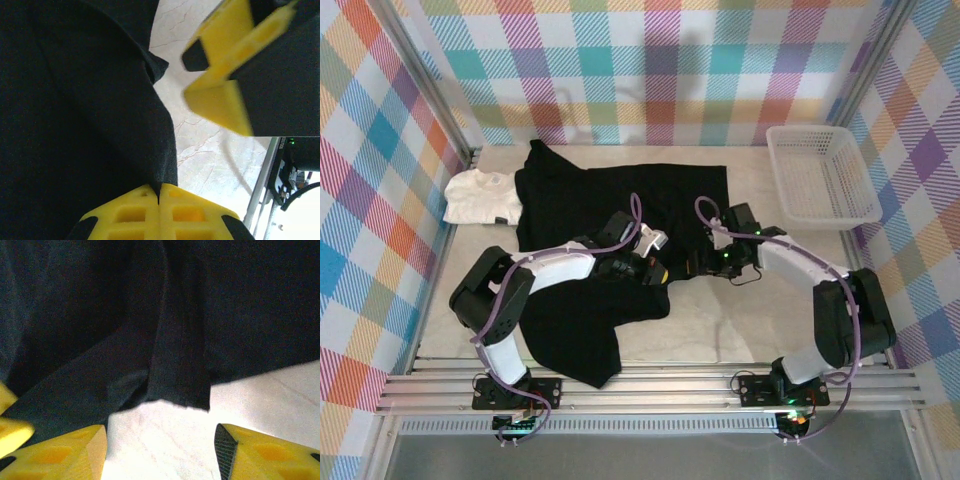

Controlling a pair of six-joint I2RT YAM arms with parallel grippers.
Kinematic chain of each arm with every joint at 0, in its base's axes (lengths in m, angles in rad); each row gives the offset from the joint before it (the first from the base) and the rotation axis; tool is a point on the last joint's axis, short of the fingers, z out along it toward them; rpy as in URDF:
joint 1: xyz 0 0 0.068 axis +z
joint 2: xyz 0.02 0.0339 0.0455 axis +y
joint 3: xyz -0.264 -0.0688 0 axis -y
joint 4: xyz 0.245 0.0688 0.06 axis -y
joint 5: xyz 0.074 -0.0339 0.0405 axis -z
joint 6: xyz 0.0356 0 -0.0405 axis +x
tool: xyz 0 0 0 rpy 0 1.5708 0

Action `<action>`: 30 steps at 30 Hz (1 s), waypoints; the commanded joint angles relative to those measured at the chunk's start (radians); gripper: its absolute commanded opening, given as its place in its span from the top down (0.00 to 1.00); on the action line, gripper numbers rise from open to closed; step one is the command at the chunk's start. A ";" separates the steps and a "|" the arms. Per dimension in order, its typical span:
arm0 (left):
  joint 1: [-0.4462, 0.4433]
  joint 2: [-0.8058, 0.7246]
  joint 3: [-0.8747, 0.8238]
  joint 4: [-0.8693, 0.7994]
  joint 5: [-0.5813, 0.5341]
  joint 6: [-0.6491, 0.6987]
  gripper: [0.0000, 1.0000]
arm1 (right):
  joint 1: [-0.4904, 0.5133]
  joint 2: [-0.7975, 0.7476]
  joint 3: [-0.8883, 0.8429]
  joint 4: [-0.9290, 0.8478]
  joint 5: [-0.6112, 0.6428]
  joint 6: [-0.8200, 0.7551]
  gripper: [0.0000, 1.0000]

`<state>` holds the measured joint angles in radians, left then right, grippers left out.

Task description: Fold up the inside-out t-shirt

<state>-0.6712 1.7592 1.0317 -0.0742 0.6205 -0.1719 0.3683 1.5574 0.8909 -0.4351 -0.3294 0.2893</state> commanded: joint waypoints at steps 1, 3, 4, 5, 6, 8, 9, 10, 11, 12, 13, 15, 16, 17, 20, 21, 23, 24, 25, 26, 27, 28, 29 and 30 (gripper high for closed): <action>0.011 0.011 0.028 0.013 0.034 -0.017 1.00 | 0.011 0.071 0.029 0.105 -0.005 0.024 0.41; 0.010 0.003 0.022 0.014 0.033 -0.015 1.00 | 0.017 0.114 0.047 0.130 -0.016 0.030 0.44; 0.010 0.000 0.019 0.013 0.032 -0.014 1.00 | 0.017 0.129 0.055 0.132 -0.010 0.030 0.46; 0.011 -0.003 0.015 0.011 0.030 -0.012 1.00 | 0.017 0.141 0.067 0.124 0.017 0.030 0.49; 0.012 -0.006 0.012 0.008 0.029 -0.009 1.00 | 0.017 0.152 0.084 0.098 0.067 0.027 0.54; 0.018 -0.013 0.001 0.008 0.031 -0.010 1.00 | 0.010 0.150 0.110 0.044 0.170 0.022 0.62; 0.019 -0.017 -0.002 0.008 0.031 -0.009 1.00 | 0.004 0.140 0.112 0.032 0.202 0.023 0.65; 0.023 -0.022 -0.008 0.008 0.033 -0.009 1.00 | -0.005 0.128 0.114 0.021 0.230 0.024 0.68; 0.027 -0.025 -0.011 0.010 0.035 -0.009 1.00 | -0.011 0.120 0.116 0.010 0.252 0.021 0.71; 0.030 -0.026 -0.015 0.011 0.038 -0.009 1.00 | -0.015 0.118 0.121 -0.001 0.271 0.016 0.75; 0.033 -0.027 -0.018 0.010 0.039 -0.008 1.00 | -0.018 0.120 0.131 -0.018 0.291 0.009 0.79; 0.038 -0.030 -0.020 0.011 0.039 -0.008 1.00 | -0.027 0.128 0.154 -0.046 0.317 -0.007 0.86; 0.039 -0.032 -0.020 0.010 0.038 -0.008 1.00 | -0.031 0.131 0.166 -0.061 0.328 -0.015 0.88; 0.042 -0.032 -0.022 0.009 0.033 -0.012 1.00 | -0.035 0.132 0.178 -0.073 0.337 -0.024 0.89; 0.044 -0.032 -0.026 0.008 0.025 -0.017 1.00 | -0.044 0.119 0.212 -0.110 0.366 -0.055 0.91; 0.045 -0.032 -0.029 0.009 0.024 -0.019 1.00 | -0.048 0.119 0.225 -0.124 0.368 -0.066 0.90; 0.045 -0.035 -0.037 0.020 0.026 -0.025 1.00 | -0.049 0.121 0.264 -0.172 0.414 -0.091 0.87; 0.045 -0.035 -0.039 0.023 0.028 -0.028 1.00 | -0.051 0.123 0.282 -0.191 0.448 -0.105 0.87; 0.045 -0.038 -0.041 0.028 0.030 -0.032 1.00 | -0.055 0.126 0.300 -0.210 0.474 -0.116 0.87; 0.047 -0.040 -0.043 0.032 0.033 -0.036 1.00 | -0.058 0.131 0.320 -0.232 0.510 -0.124 0.86; 0.047 -0.043 -0.046 0.039 0.034 -0.041 1.00 | -0.064 0.137 0.340 -0.253 0.541 -0.132 0.86; 0.048 -0.047 -0.048 0.044 0.036 -0.045 1.00 | -0.067 0.139 0.356 -0.267 0.566 -0.137 0.85; 0.049 -0.051 -0.049 0.047 0.039 -0.049 1.00 | -0.070 0.139 0.371 -0.280 0.591 -0.143 0.85; 0.048 -0.053 -0.049 0.050 0.038 -0.056 1.00 | -0.069 0.133 0.380 -0.286 0.594 -0.147 0.85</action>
<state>-0.6338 1.7557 0.9951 -0.0498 0.6373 -0.2031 0.3065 1.7058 1.2278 -0.6346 0.1623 0.1883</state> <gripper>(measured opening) 0.049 0.147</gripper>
